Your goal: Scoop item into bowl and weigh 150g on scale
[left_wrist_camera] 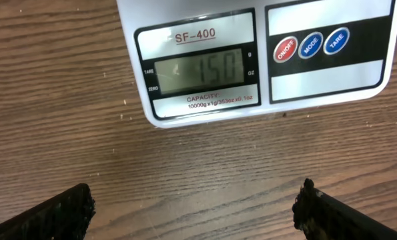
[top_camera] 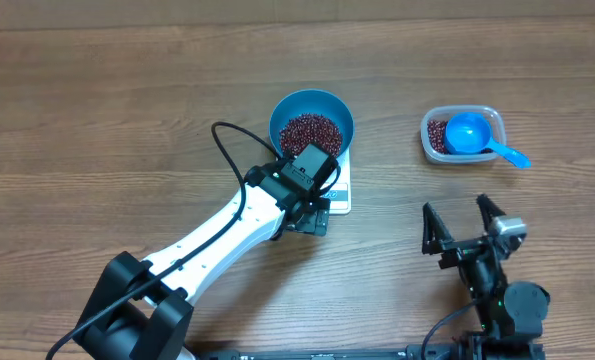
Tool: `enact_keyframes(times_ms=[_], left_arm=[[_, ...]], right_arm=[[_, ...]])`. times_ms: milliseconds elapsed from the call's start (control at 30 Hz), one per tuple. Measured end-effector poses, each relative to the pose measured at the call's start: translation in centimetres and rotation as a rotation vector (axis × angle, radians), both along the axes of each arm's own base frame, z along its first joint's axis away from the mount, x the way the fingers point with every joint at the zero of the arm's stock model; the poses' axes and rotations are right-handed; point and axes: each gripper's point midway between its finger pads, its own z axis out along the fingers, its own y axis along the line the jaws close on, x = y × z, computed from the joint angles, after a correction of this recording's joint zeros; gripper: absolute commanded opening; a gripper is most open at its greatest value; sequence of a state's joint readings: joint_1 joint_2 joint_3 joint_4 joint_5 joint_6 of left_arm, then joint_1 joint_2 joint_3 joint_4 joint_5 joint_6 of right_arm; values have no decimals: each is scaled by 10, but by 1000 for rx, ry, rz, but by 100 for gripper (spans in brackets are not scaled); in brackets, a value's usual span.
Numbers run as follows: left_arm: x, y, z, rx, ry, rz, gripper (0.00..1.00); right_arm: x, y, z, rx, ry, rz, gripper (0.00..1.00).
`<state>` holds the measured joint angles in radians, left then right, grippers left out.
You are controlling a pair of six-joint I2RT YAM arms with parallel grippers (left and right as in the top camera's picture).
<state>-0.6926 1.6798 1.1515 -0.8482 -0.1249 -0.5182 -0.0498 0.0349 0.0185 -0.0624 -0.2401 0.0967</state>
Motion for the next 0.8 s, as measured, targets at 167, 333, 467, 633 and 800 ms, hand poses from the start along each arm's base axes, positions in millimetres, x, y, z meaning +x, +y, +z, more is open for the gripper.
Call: enact_keyframes(times_ms=[167, 333, 467, 633, 800], left_arm=[[0, 0, 0, 0, 0, 0, 100], [0, 0, 0, 0, 0, 0, 100], [0, 0, 0, 0, 0, 0, 100], [0, 0, 0, 0, 0, 0, 99], [0, 0, 0, 0, 0, 0, 100]], right_arm=[[-1, -2, 3, -2, -16, -13, 100], [-1, -3, 4, -17, -20, -17, 100], [-1, -3, 3, -38, -23, -19, 100], [-1, -3, 3, -50, -26, -19, 100], [-1, -3, 4, -53, -27, -19, 100]])
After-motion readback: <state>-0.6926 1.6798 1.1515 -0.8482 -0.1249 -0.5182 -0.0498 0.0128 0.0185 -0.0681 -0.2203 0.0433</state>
